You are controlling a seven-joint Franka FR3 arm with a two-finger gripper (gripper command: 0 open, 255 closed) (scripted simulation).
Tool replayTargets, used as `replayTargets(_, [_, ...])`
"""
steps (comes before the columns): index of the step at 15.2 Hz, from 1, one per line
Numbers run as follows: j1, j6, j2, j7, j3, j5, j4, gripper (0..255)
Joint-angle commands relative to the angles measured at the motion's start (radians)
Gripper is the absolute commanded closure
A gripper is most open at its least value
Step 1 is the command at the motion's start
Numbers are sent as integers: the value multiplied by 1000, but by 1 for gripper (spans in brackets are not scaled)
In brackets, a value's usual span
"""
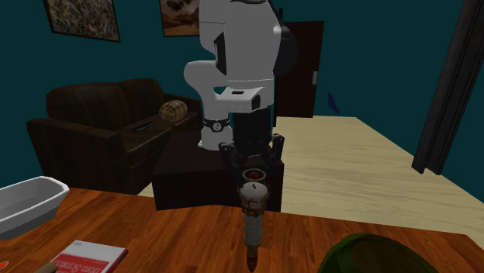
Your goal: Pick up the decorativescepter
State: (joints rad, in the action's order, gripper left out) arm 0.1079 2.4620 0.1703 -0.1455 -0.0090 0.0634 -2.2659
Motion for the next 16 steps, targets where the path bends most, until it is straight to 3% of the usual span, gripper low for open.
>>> replayTargets(1, [0, -19, -14, 2, 0, -2, 5, 255])
replayTargets(16, [0, -188, -127, 14, -3, -12, 61, 255])
